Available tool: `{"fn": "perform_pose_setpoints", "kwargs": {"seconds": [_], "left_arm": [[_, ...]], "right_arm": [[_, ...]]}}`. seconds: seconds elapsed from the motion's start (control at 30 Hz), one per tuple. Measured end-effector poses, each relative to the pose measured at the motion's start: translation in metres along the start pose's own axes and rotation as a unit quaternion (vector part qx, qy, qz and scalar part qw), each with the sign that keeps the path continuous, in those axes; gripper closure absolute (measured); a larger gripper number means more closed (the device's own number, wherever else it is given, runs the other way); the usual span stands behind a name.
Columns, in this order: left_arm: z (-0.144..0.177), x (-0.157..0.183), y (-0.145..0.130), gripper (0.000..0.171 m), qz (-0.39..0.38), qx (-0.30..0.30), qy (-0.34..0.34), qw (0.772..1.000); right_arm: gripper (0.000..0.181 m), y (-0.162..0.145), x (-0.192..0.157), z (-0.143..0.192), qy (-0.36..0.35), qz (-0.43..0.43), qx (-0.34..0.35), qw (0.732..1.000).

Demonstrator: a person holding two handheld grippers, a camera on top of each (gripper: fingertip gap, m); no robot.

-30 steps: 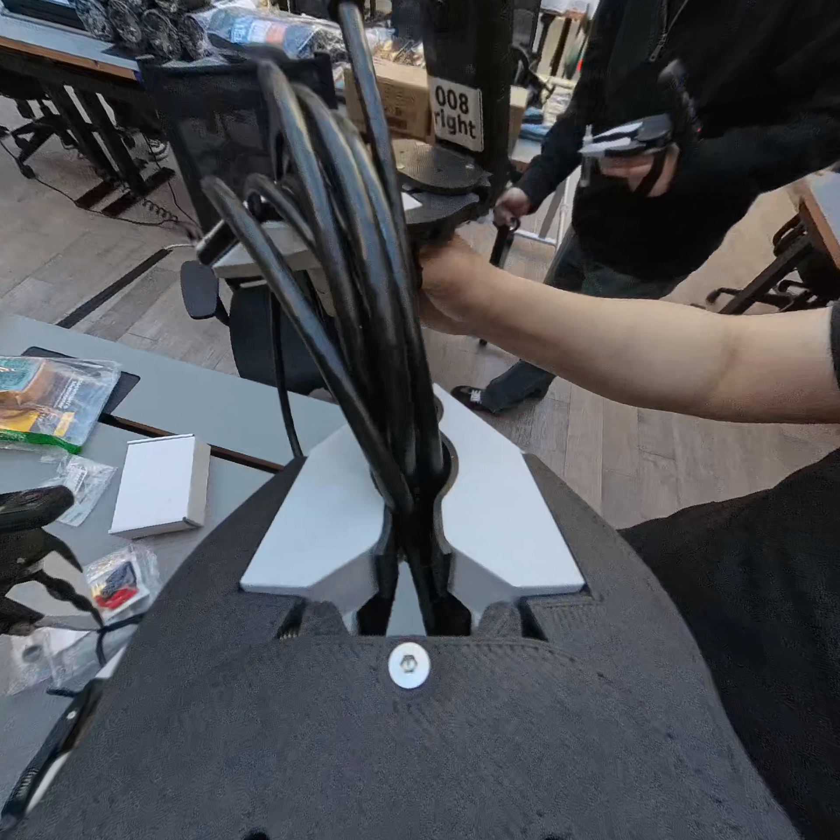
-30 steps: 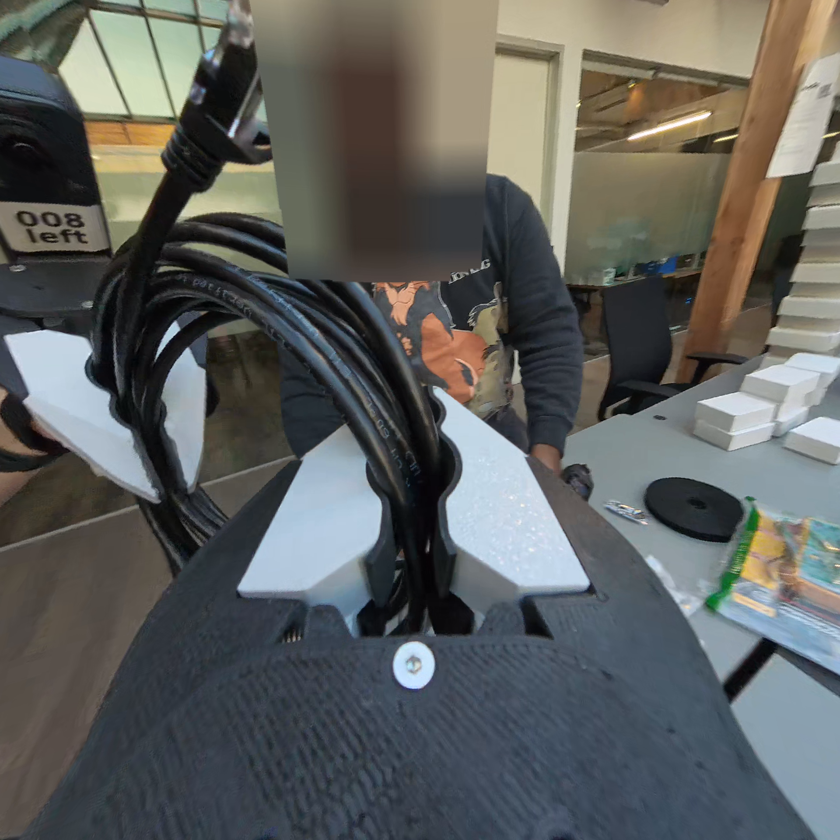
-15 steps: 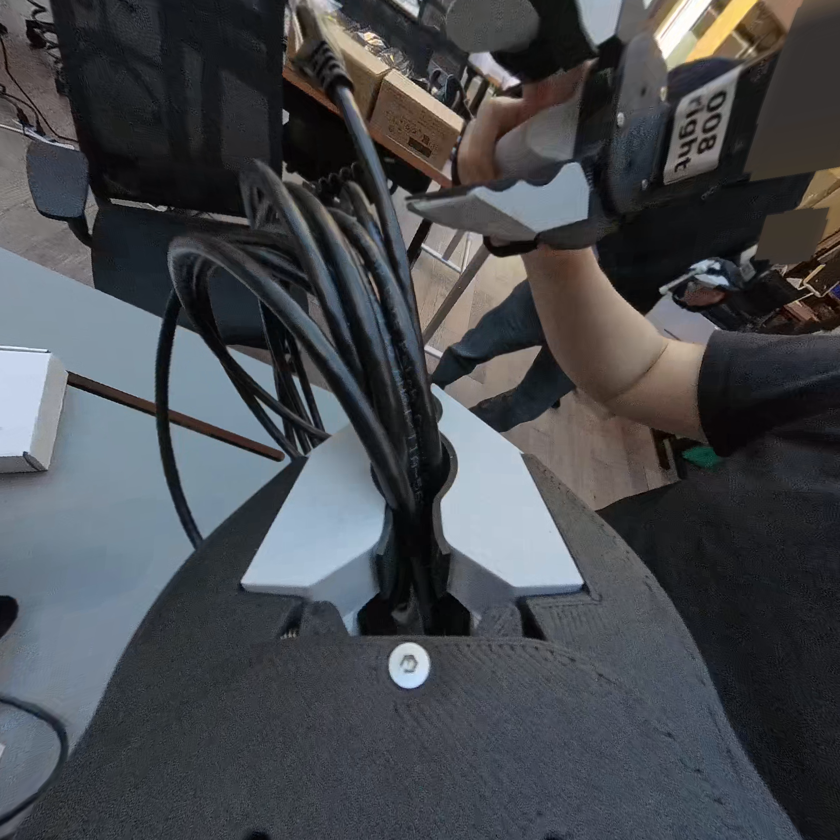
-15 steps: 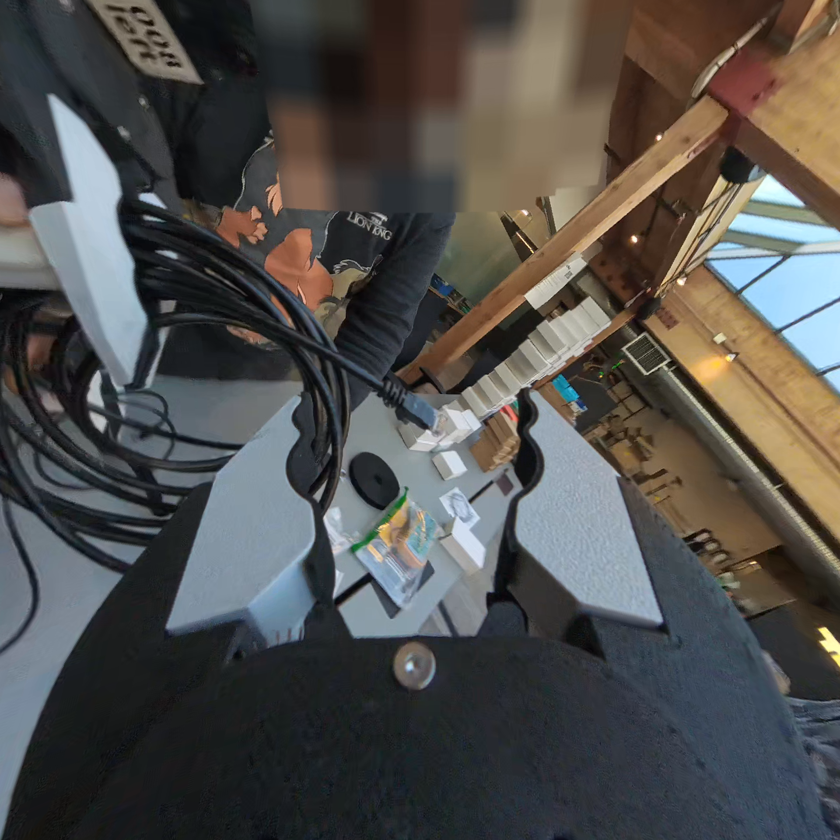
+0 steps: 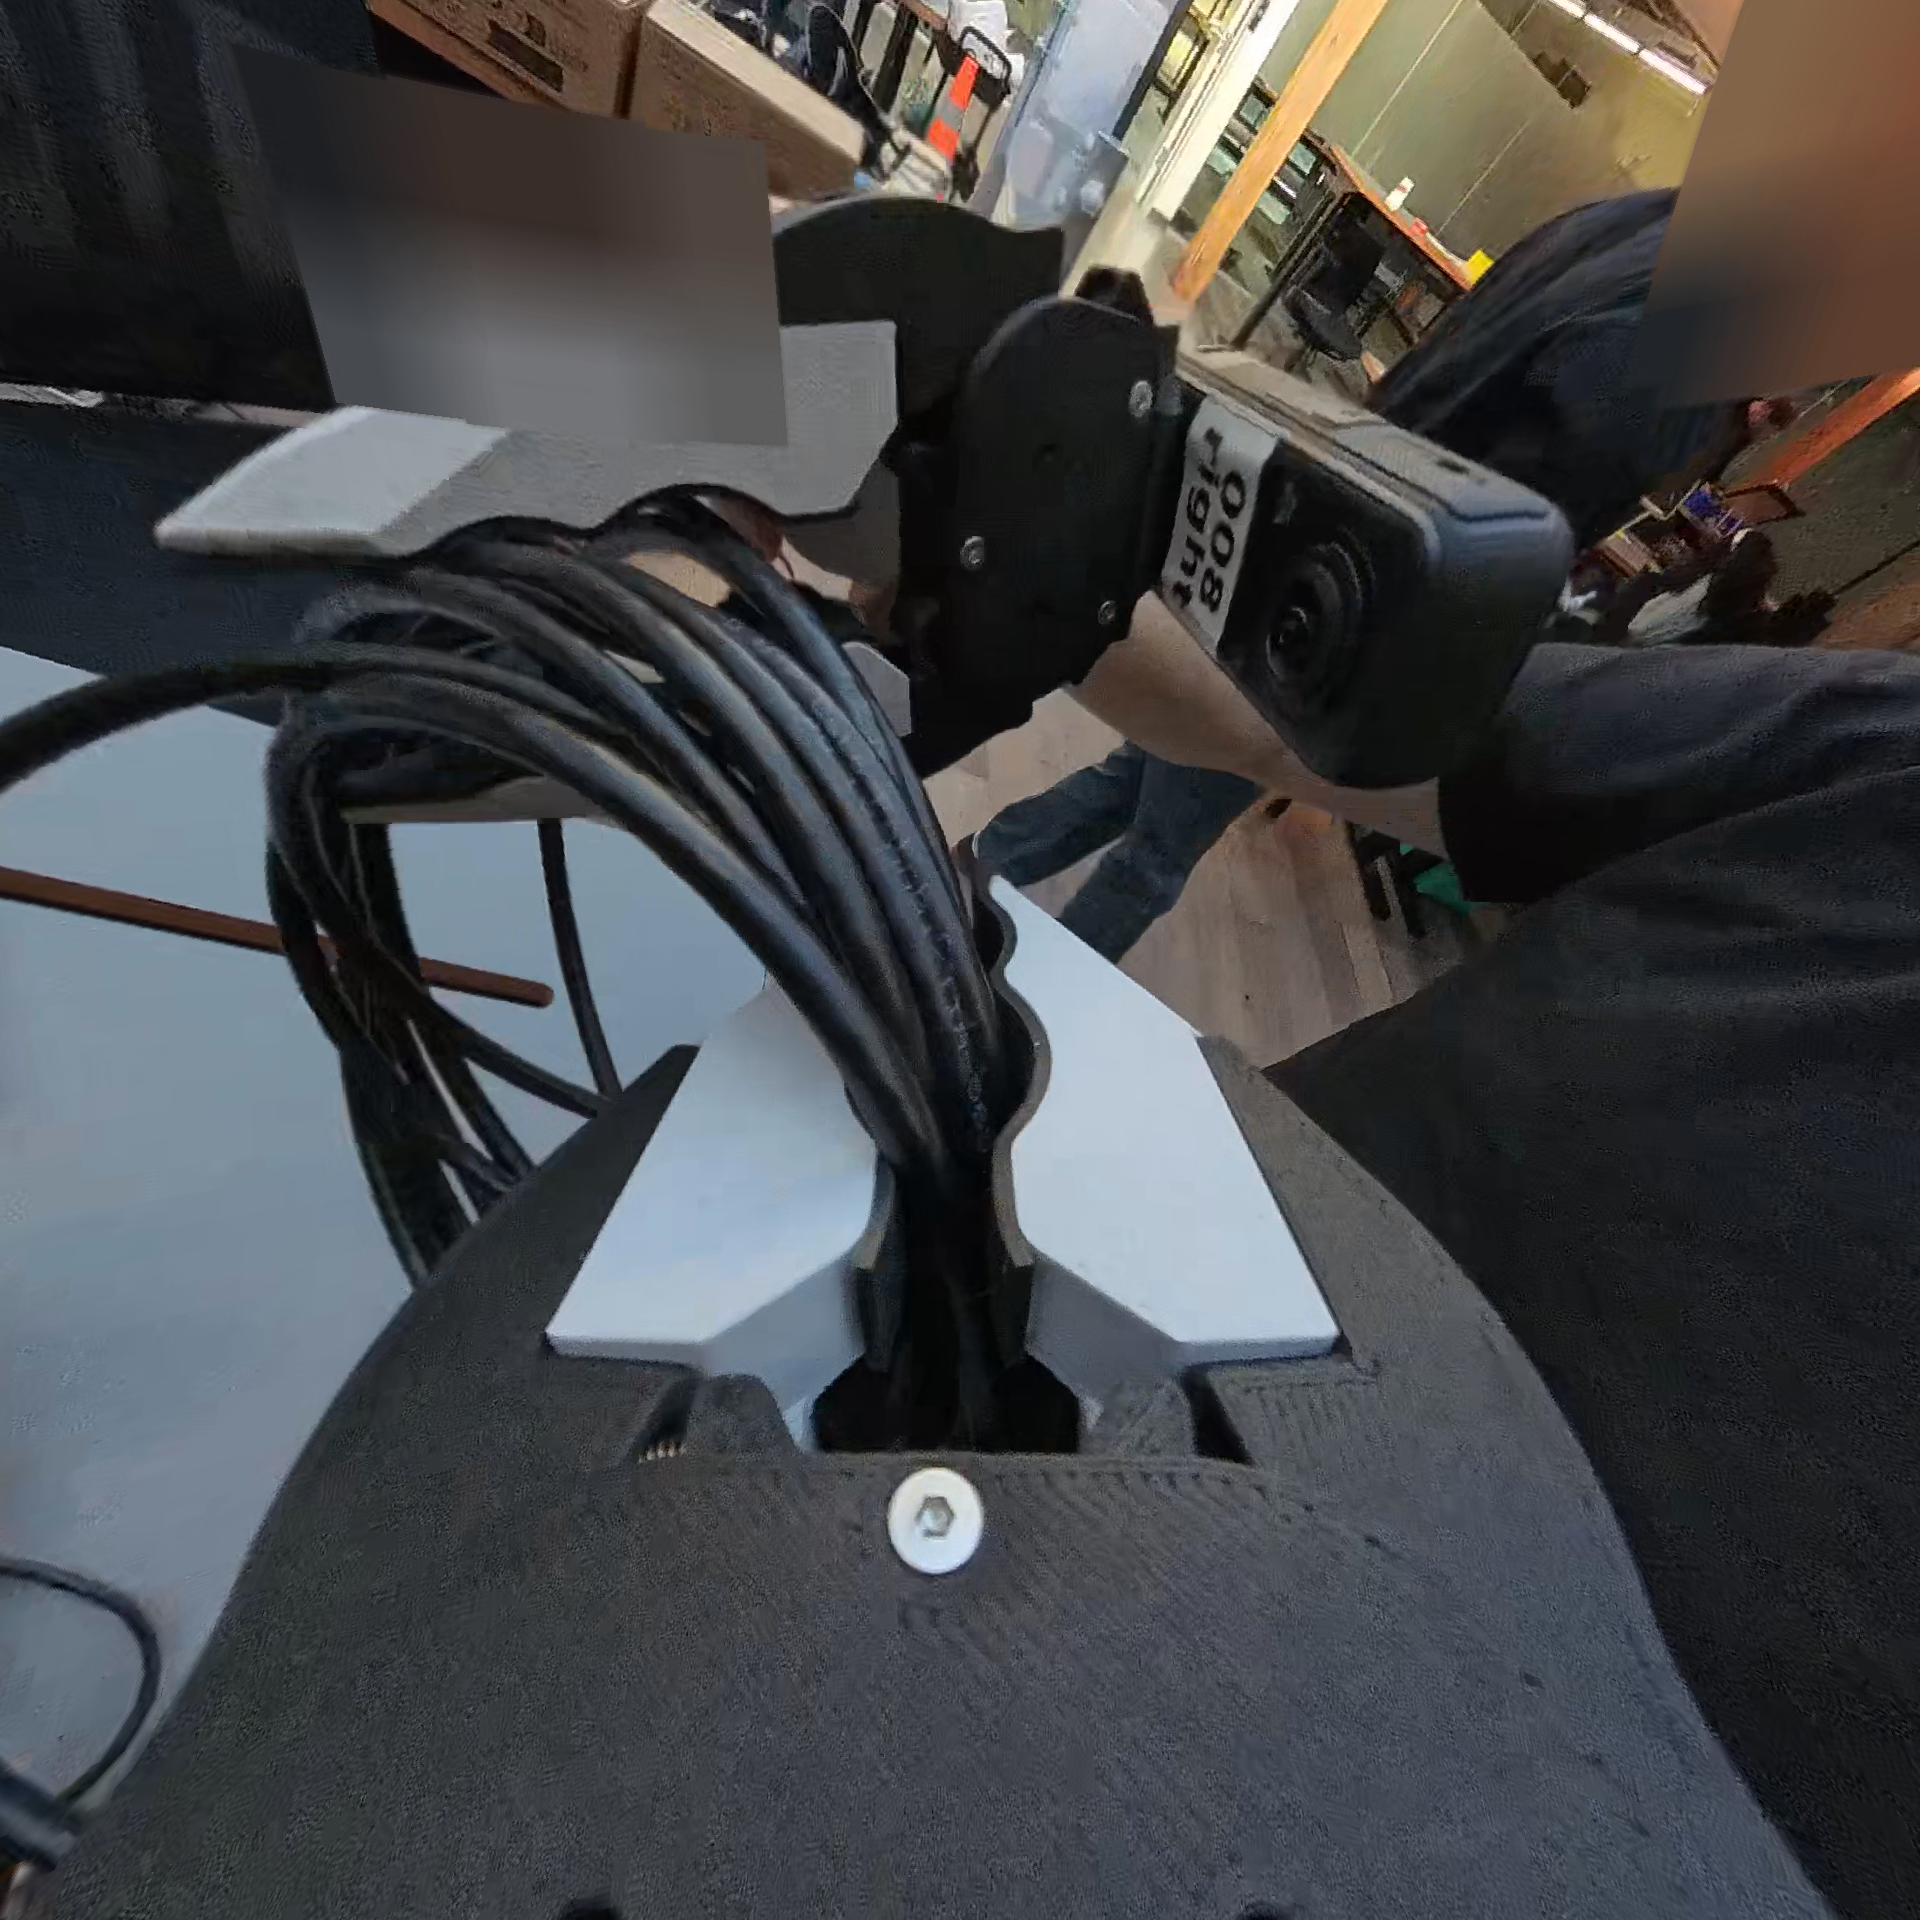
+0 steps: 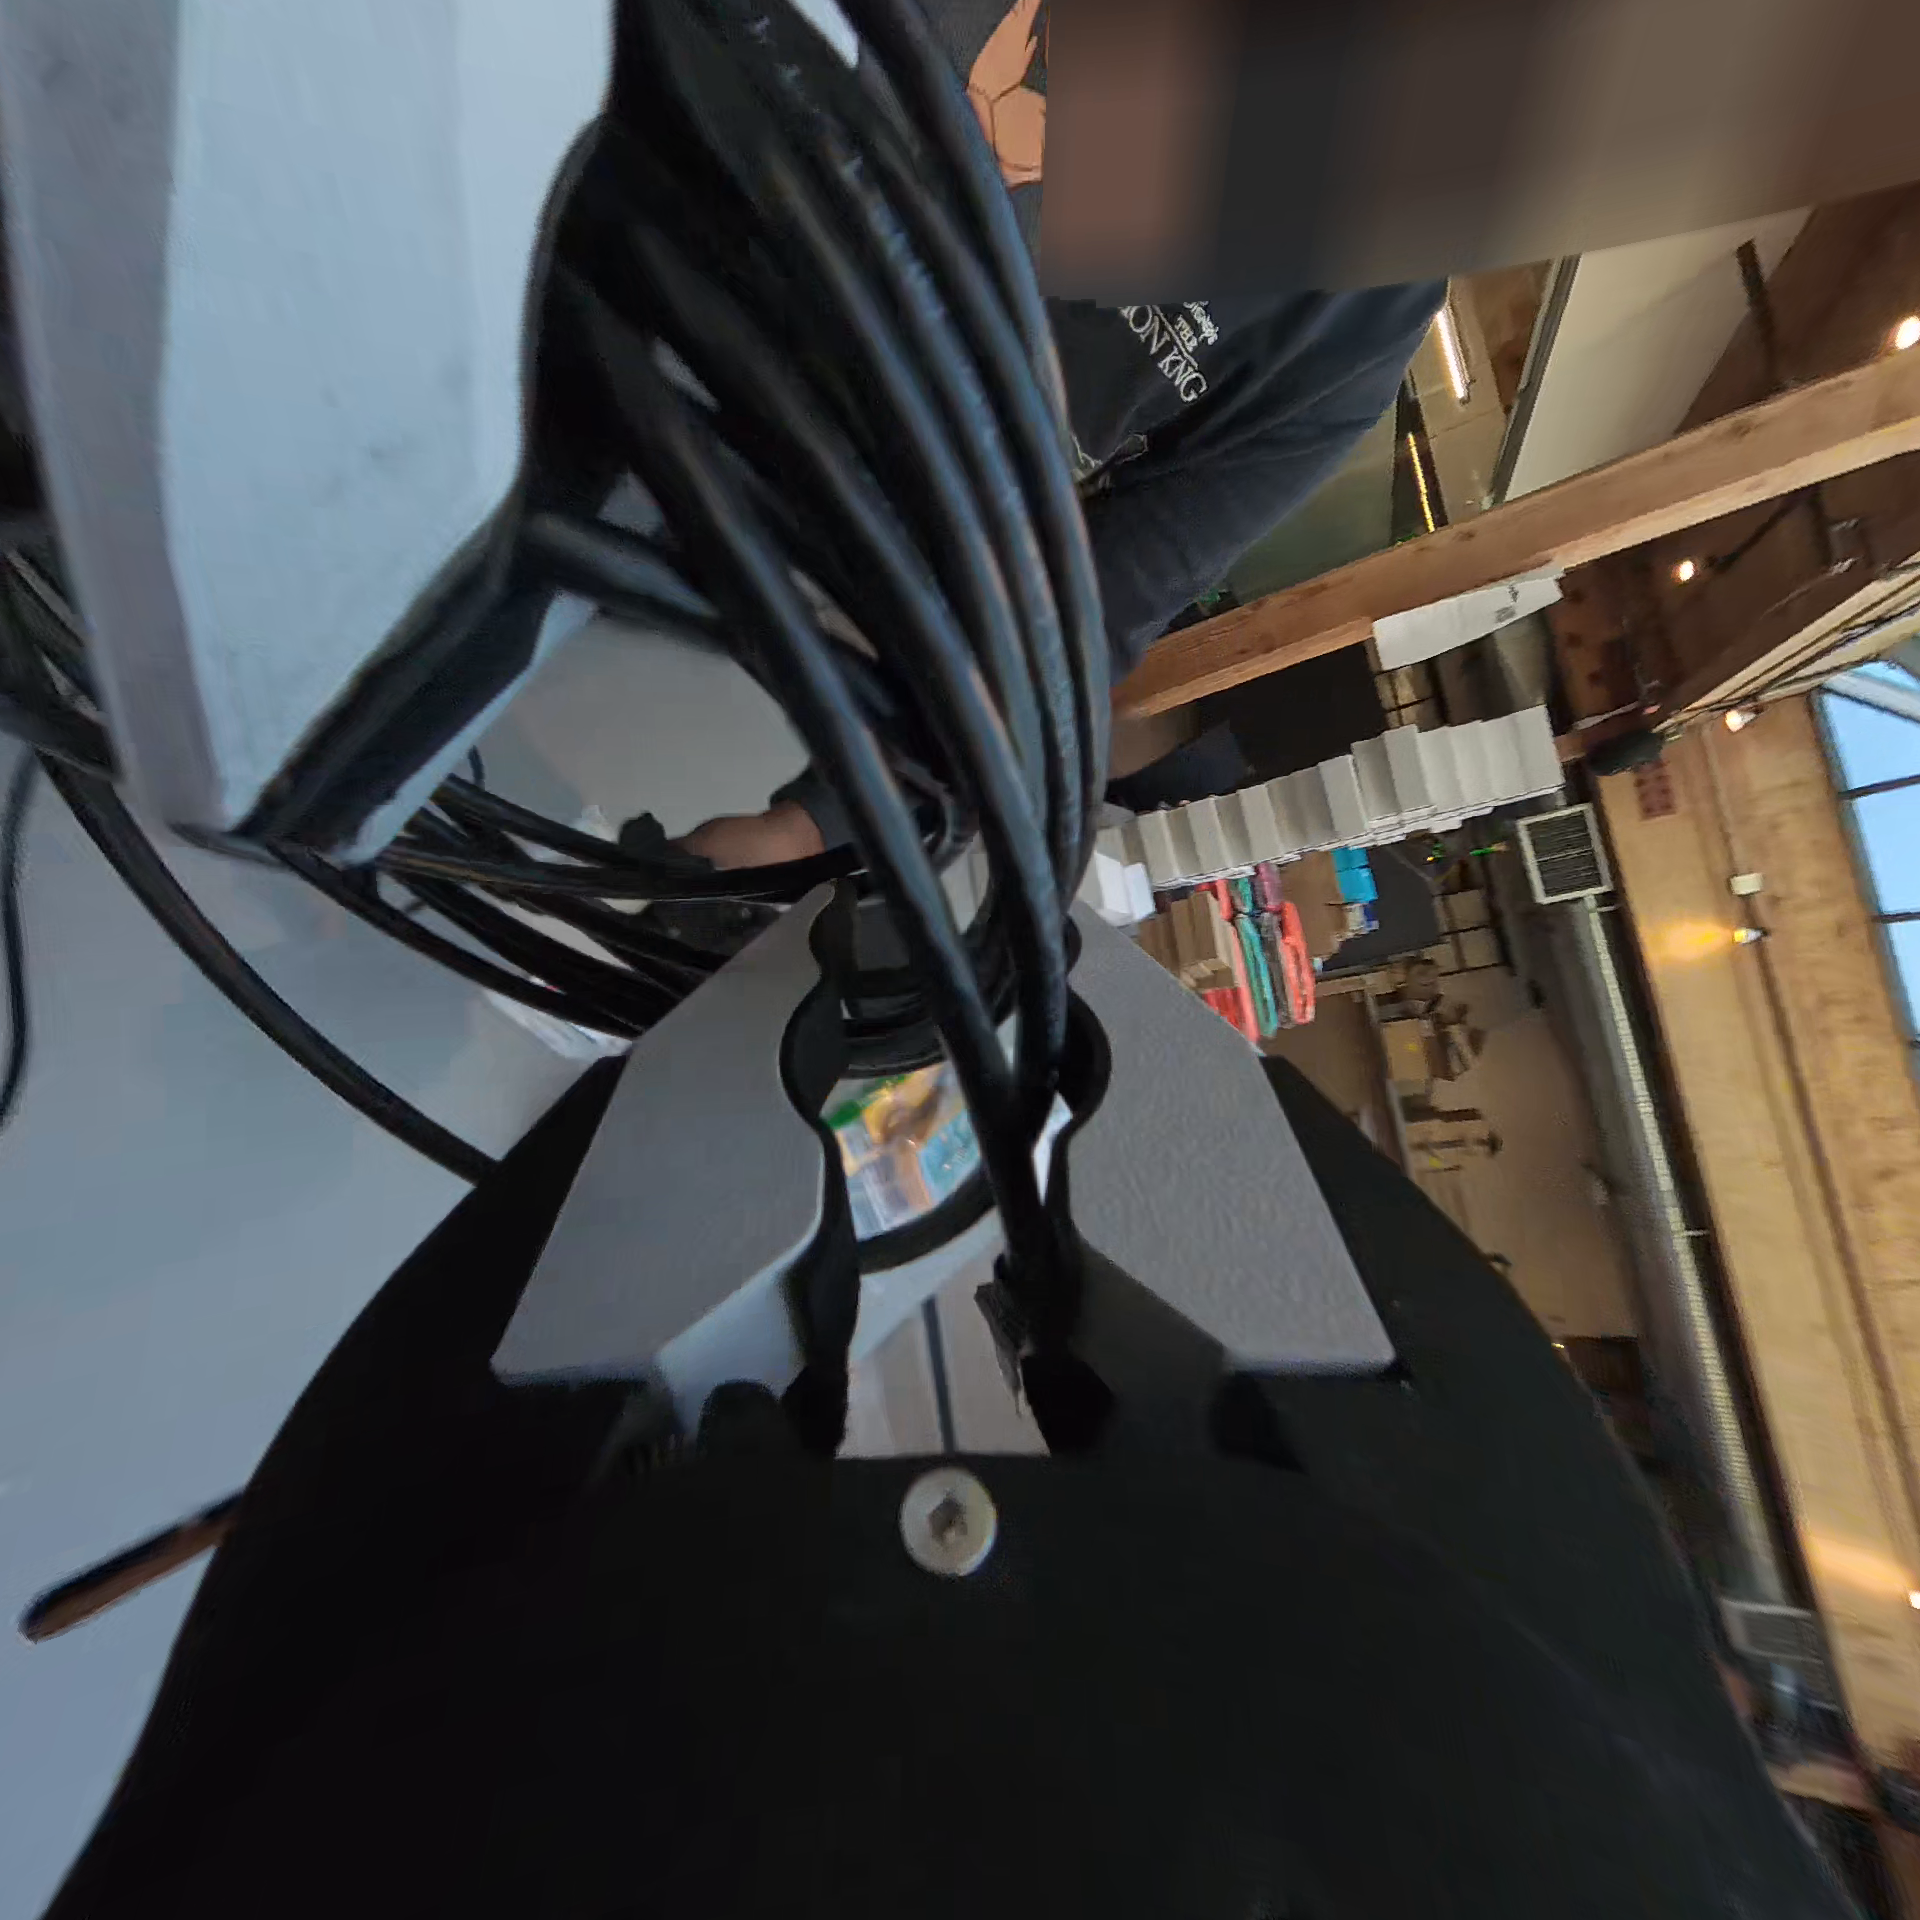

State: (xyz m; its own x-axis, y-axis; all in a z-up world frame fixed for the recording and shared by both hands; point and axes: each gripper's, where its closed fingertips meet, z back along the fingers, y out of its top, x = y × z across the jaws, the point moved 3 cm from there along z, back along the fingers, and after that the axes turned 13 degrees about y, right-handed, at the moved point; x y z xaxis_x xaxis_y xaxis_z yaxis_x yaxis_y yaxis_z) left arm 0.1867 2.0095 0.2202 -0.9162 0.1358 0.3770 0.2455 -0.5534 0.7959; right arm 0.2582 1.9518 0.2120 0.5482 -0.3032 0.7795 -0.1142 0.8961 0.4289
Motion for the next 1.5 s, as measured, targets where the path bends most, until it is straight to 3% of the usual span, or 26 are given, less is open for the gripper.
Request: {"fn": "perform_pose_setpoints", "kwargs": {"seconds": [0.13,0.2,0.23,0.27,0.3,0.37,0.47,0.6,0.77,0.87,0.93,1.0,1.1,1.27,1.37,1.5], "left_arm": [[0.004,0.009,-0.009,0.167,-0.018,-0.07,-0.011,0.997],[0.007,0.016,-0.016,0.168,-0.015,-0.104,-0.035,0.994],[0.009,0.02,-0.016,0.169,-0.02,-0.111,-0.048,0.992],[0.01,0.024,-0.016,0.168,-0.027,-0.117,-0.057,0.991],[0.011,0.028,-0.015,0.168,-0.035,-0.126,-0.063,0.989],[0.007,0.029,-0.016,0.17,-0.056,-0.163,-0.057,0.983],[0.0,0.037,-0.004,0.17,-0.065,-0.179,-0.081,0.978],[-0.008,0.04,0.012,0.169,-0.098,-0.19,-0.065,0.975],[-0.011,0.048,0.034,0.164,-0.099,-0.134,-0.052,0.985],[-0.015,0.032,0.048,0.155,-0.096,-0.093,0.025,0.991],[-0.016,0.017,0.05,0.148,-0.126,-0.084,0.11,0.982],[-0.012,0.003,0.048,0.145,-0.174,-0.06,0.208,0.961],[-0.003,0.0,0.037,0.141,-0.218,0.029,0.309,0.925],[0.002,-0.011,0.034,0.136,-0.179,0.155,0.427,0.873],[0.001,-0.033,0.04,0.142,-0.155,0.161,0.508,0.832],[0.013,-0.032,0.068,0.162,-0.175,0.18,0.517,0.819]], "right_arm": [[0.148,0.017,-0.008,-0.006,0.062,-0.102,0.104,0.987],[0.127,0.027,-0.001,0.007,0.049,-0.098,0.145,0.983],[0.124,0.031,0.0,0.012,0.061,-0.087,0.15,0.983],[0.131,0.033,-0.002,0.016,0.093,-0.073,0.142,0.983],[0.158,0.032,-0.014,0.019,0.175,-0.048,0.108,0.978],[0.159,0.025,-0.019,0.029,0.289,-0.002,0.011,0.957],[0.157,0.033,-0.005,0.043,0.321,0.062,-0.029,0.945],[0.16,0.026,0.002,0.058,0.364,0.057,-0.084,0.926],[0.177,0.021,0.009,0.072,0.336,-0.03,-0.006,0.941],[0.178,0.006,0.008,0.071,0.329,-0.147,0.017,0.933],[0.178,-0.006,0.007,0.068,0.298,-0.225,0.028,0.927],[0.178,-0.011,0.004,0.07,0.267,-0.296,0.056,0.915],[0.178,-0.015,-0.003,0.08,0.206,-0.37,0.094,0.901],[0.178,-0.012,0.0,0.093,0.133,-0.46,0.155,0.864],[0.179,-0.012,0.005,0.094,0.114,-0.483,0.166,0.852],[0.179,-0.006,0.012,0.103,0.114,-0.46,0.173,0.863]]}}
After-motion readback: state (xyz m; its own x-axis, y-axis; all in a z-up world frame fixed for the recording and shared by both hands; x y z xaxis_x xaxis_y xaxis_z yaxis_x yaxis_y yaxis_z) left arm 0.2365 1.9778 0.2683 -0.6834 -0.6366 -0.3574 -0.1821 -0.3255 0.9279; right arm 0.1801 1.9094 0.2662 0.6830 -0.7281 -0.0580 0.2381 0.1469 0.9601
